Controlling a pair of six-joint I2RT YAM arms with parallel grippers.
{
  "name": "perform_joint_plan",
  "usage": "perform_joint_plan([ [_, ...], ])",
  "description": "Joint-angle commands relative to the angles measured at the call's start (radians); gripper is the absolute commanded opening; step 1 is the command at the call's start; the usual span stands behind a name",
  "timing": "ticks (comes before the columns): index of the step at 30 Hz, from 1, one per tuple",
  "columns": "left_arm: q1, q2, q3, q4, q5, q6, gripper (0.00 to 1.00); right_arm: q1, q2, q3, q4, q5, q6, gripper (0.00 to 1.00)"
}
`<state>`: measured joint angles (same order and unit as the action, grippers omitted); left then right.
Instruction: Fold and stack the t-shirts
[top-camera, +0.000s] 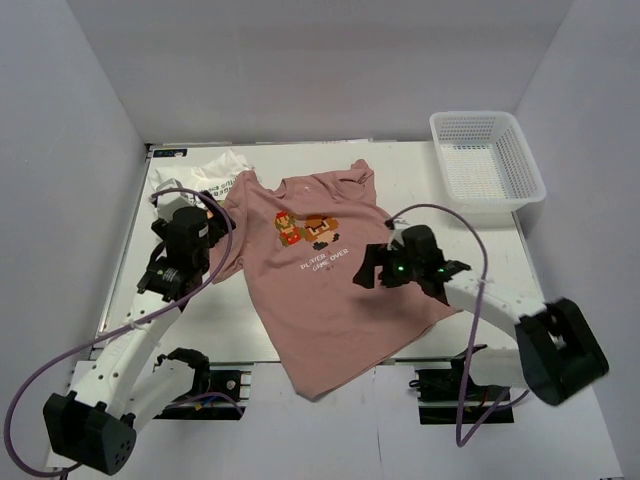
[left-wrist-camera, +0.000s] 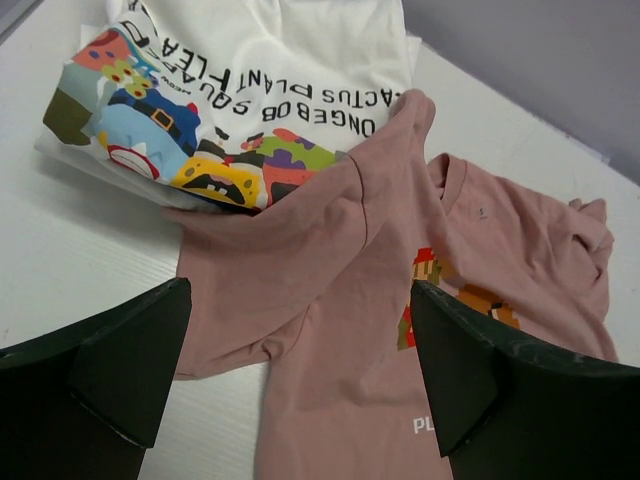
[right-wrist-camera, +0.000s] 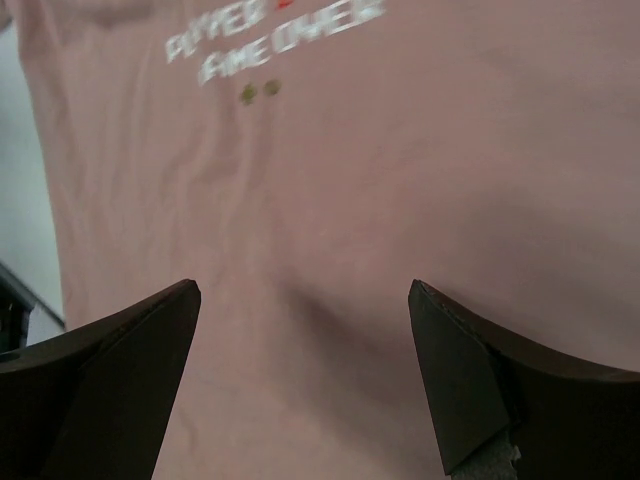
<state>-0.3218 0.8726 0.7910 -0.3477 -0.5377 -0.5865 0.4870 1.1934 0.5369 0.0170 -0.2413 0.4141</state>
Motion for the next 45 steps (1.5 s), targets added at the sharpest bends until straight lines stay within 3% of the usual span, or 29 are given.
perform_joint_plan([
  [1,0.004,0.020,0.028,0.001,0.041,0.024,1.00,0.120,0.134,0.101,0.107,-0.075,-0.006,0.90],
  [7,0.004,0.029,0.037,-0.010,0.015,0.024,1.00,0.188,0.333,0.196,0.048,0.071,0.028,0.90],
  [16,0.004,0.020,0.027,0.018,0.005,0.024,1.00,0.124,0.515,0.258,-0.215,0.237,0.087,0.90],
  [17,0.004,0.031,0.027,0.027,0.005,0.024,1.00,0.093,0.520,0.264,-0.257,0.300,0.092,0.90],
  [27,0.004,0.115,0.099,-0.051,-0.025,0.002,1.00,-0.123,0.543,0.347,-0.419,0.384,0.055,0.90],
  [34,0.004,0.170,0.142,-0.117,-0.045,-0.027,1.00,-0.231,0.600,0.501,-0.520,0.533,0.006,0.90],
  [40,0.004,0.207,0.189,-0.172,-0.054,-0.052,1.00,-0.239,0.489,0.508,-0.454,0.420,-0.104,0.90],
  [41,0.004,0.224,0.200,-0.172,-0.054,-0.061,1.00,-0.229,0.476,0.499,-0.403,0.302,-0.125,0.90],
  [45,0.013,0.305,0.267,-0.183,-0.042,-0.061,1.00,-0.168,0.329,0.416,-0.284,0.145,-0.207,0.90],
])
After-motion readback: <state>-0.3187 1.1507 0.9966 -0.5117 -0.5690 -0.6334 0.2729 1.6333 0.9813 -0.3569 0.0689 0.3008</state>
